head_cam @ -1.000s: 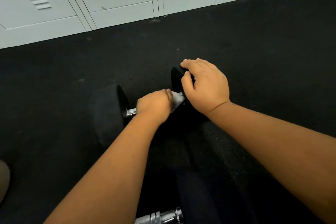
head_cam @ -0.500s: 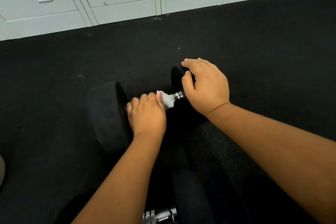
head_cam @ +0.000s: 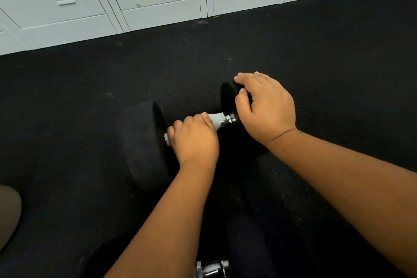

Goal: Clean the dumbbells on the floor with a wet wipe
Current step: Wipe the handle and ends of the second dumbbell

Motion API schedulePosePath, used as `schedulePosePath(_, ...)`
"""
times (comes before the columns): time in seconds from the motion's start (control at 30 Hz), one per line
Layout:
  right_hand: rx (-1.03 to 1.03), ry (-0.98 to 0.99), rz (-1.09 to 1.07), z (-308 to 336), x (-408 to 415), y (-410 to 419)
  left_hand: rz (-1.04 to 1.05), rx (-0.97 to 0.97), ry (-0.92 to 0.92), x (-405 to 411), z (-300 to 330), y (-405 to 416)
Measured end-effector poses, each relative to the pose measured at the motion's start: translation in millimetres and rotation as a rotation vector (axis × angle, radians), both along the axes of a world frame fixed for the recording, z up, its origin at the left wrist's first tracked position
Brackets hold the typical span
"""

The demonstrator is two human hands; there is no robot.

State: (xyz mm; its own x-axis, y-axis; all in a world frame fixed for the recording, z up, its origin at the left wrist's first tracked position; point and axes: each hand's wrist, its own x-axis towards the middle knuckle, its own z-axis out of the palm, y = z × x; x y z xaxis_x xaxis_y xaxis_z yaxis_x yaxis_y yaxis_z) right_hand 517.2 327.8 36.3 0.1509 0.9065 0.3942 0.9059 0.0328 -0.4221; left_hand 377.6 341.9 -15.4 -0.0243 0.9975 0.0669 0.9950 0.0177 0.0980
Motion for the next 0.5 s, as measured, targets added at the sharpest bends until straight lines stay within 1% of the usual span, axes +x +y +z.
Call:
schedulePosePath(0.03, -0.005, -0.001, 0.000, 0.4, 0.2, -0.1, -0.024, 0.010, -0.029, 10.5, 2.3, -0.6)
schedulePosePath(0.1, -0.021, -0.004, 0.002, 1.0, 0.2, 0.2, -0.148, 0.025, -0.057, 26.9, 2.7, -4.6)
schedulePosePath(0.17, -0.022, -0.008, 0.001, 0.8, 0.7, 1.1, -0.238, 0.085, -0.043, 25.8, -1.2, -6.7)
schedulePosePath(0.2, -0.016, -0.009, 0.003, 0.0, 0.4, 1.2, -0.223, 0.121, -0.037, 19.0, -4.8, -6.1)
schedulePosePath(0.27, 0.001, -0.007, 0.001, -1.5, 0.1, 0.6, -0.103, 0.172, -0.036, 2.1, -11.8, -6.7)
schedulePosePath(0.37, 0.017, -0.006, -0.002, -2.6, 0.0, -0.2, 0.078, 0.150, -0.077, -5.3, -12.1, -6.0)
schedulePosePath(0.43, 0.006, -0.012, -0.002, -1.8, 0.5, 0.2, 0.064, 0.105, -0.070, 9.5, -5.0, -1.8)
schedulePosePath(0.5, -0.013, -0.019, 0.006, -1.2, 0.7, 1.3, -0.079, 0.027, -0.065, 30.1, 0.0, -1.6)
